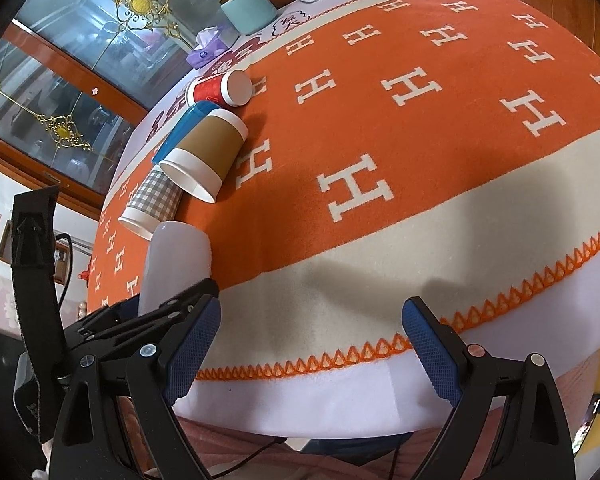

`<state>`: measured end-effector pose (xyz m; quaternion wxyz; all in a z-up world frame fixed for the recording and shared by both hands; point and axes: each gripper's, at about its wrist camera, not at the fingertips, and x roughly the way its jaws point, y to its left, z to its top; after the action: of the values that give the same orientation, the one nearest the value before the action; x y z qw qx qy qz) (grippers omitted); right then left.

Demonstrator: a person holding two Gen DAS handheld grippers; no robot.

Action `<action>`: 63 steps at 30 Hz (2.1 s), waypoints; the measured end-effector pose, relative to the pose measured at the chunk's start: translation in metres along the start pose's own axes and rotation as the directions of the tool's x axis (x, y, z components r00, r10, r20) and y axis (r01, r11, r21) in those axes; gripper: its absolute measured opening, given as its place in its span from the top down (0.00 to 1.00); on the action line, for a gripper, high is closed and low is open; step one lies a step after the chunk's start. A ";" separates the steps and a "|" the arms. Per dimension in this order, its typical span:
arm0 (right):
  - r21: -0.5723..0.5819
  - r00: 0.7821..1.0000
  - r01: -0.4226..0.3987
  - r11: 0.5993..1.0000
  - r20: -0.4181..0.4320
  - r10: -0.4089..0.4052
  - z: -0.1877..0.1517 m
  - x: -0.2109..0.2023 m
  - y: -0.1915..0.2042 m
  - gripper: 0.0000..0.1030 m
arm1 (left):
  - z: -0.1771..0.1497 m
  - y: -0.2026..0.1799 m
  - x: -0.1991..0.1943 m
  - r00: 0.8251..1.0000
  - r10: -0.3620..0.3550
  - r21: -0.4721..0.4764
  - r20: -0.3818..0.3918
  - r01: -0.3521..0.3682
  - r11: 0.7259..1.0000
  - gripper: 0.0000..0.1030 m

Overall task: Flip cup upside down
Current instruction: 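Lift and rotate the white cup, set it rim-down, open left gripper, then move the right gripper to the upside-down white cup and grasp it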

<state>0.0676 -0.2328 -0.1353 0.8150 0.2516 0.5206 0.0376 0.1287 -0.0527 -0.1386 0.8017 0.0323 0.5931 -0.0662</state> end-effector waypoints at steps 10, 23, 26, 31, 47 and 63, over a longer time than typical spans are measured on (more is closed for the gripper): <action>0.002 1.000 -0.002 1.000 0.016 0.002 0.000 -0.006 -0.003 0.09 | 0.002 0.000 -0.021 0.999 -0.021 0.029 0.040 0.020 0.999 0.17; -0.015 0.999 -0.025 1.000 0.038 0.025 -0.003 -0.019 0.002 0.09 | -0.004 0.005 -0.044 0.996 -0.043 0.038 0.073 0.041 0.998 0.17; -0.024 0.998 -0.037 0.999 0.048 0.038 -0.001 -0.025 0.005 0.09 | -0.006 0.007 -0.051 0.995 -0.058 0.040 0.082 0.055 0.998 0.17; -0.047 0.997 -0.056 0.997 0.059 0.059 0.001 -0.034 0.012 0.09 | -0.009 0.014 -0.063 0.992 -0.061 0.037 0.108 0.057 0.998 0.17; -0.100 0.974 -0.221 0.970 -0.074 0.214 0.029 -0.035 0.049 0.09 | -0.012 0.061 -0.092 0.980 -0.035 -0.021 0.196 0.040 0.999 0.17; 0.022 0.921 -0.267 0.963 -0.289 0.262 0.049 0.036 0.052 0.15 | -0.012 0.111 -0.056 0.989 -0.046 -0.129 0.138 0.064 0.989 0.18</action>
<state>0.1366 -0.1941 -0.1252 0.7195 0.3042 0.5952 0.1883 0.1170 0.0626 -0.0916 0.8381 -0.0425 0.5415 -0.0507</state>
